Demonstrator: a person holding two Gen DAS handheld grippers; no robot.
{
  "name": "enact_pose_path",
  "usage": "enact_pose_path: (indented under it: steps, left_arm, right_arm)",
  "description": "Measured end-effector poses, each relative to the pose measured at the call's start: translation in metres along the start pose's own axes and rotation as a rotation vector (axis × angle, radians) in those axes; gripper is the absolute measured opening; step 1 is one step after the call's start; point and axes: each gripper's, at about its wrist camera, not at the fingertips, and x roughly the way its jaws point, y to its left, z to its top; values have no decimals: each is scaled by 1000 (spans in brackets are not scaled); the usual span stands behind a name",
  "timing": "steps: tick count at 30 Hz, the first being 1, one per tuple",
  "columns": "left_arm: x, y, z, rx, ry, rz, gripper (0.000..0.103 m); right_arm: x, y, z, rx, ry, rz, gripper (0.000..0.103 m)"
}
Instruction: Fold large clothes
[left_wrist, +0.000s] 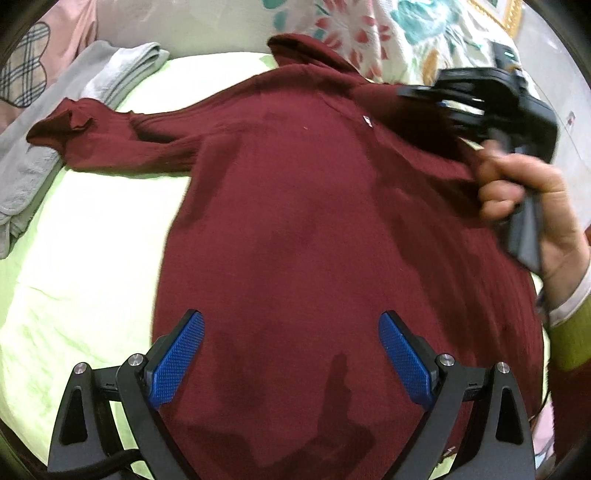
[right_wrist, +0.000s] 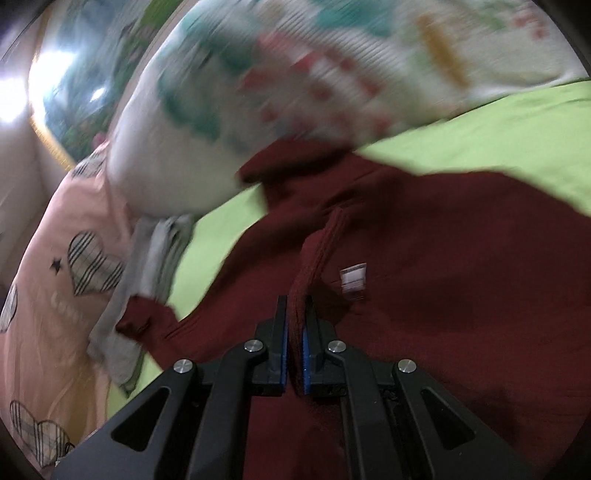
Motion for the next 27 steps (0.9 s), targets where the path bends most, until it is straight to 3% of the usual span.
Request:
enact_pose_path:
  steps: [3,7,9,12,16,23,24,26,27]
  left_arm:
    - [-2,11,4,-19,-11,-7,96]
    - [-1,22,16,-43,-27,-34,96]
    - [5,27,29,-55,-39,-55,96]
    - [19,25,52,-68,-41,-108,96]
    - [51,15,93,-58,-26,-164,96]
    - [119,17,147,-116,52,-169,94]
    - [120,18,154,-121,47,-170,92]
    - [121,14,162,-105,18,-175,72]
    - [122,10,166,-89,13,-186,49]
  right_arm:
    - [38,28,-10,-50,52,16,6]
    - [65,37,-21,-50,148,73,10]
    - [63,35,-23,-41,169,84,27]
    - [36,31,-21,-39,112,91,45]
    - [-10,15,-18,-1,39,66,46]
    - [-97,-26,-26,56,-70,-10,51]
    - [-109,-33,-27,66,-90,-30,51]
    - [-130,-51,-28,94,-131,-82,52]
    - [-138,-62,-28,118,-154,-101,52]
